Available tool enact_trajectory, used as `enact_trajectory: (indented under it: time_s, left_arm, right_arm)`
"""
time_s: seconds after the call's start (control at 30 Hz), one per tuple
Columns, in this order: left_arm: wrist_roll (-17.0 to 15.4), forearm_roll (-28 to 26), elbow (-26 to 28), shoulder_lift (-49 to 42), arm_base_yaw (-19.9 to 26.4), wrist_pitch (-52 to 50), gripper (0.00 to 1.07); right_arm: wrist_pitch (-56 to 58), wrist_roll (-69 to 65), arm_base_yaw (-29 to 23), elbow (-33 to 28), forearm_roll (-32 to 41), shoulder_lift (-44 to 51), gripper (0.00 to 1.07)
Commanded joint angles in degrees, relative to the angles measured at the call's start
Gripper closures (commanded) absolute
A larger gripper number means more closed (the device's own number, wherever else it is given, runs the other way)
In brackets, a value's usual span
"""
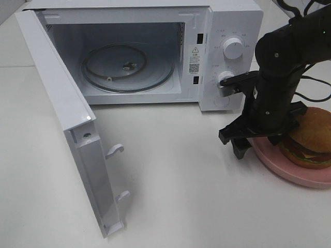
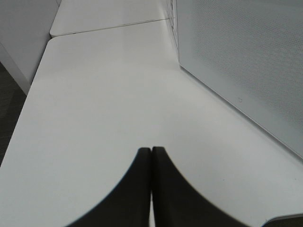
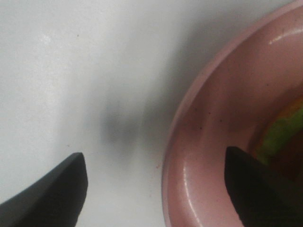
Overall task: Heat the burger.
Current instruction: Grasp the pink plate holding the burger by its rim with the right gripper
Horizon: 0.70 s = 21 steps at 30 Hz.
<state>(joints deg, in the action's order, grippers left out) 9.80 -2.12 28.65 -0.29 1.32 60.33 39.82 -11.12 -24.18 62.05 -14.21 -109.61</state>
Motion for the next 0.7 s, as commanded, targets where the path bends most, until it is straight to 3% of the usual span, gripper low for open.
enact_trajectory:
  time_s: [0.03,0.23,0.43,0.47,0.5,0.53,0.63,0.67,0.7]
  left_arm:
    - [-0.11,-0.4,-0.11,-1.32,0.06,-0.69,1.06]
    - [-0.11,-0.4,-0.11,-1.32,0.06,-0.69,1.06]
    - [-0.11,-0.4,-0.11,-1.32,0.06,-0.69,1.06]
    - [-0.11,-0.4,-0.11,-1.32,0.06,-0.69,1.06]
    - [-0.11,-0.4,-0.11,-1.32,0.06,-0.69,1.06]
    - [-0.11,-0.4,-0.11,-1.32,0.06,-0.69,1.06]
    - [-0.11,-0.4,-0.11,-1.32,0.06,-0.69,1.06]
    - [-0.11,-0.4,-0.11,-1.32,0.06,-0.69,1.06]
    - [-0.11,-0.4,-0.11,-1.32,0.06,-0.69,1.06]
  right_arm:
    - [-1.55,1.26,0.17,0.23,-0.63,-2.35,0.31]
    - [-2.29,2.98,0.17,0.23,-0.8,-5.9,0.32]
    - [-1.38,5.79,0.17,0.23,-0.63,-7.56,0.42]
    - [-1.15,6.07,0.17,0.23,-0.69,-7.73,0.54]
    - [-1.15,6.07,0.17,0.23,-0.69,-7.73,0.54]
    - [-1.15,6.07,0.17,0.29,-0.69,-7.73,0.65]
    - [-1.03,6.07,0.17,0.29,-0.69,-7.73,0.72]
    - [-0.74,6.07,0.17,0.29,-0.8,-7.73,0.85]
    - [-0.74,6.07,0.17,0.29,-0.8,-7.73,0.85]
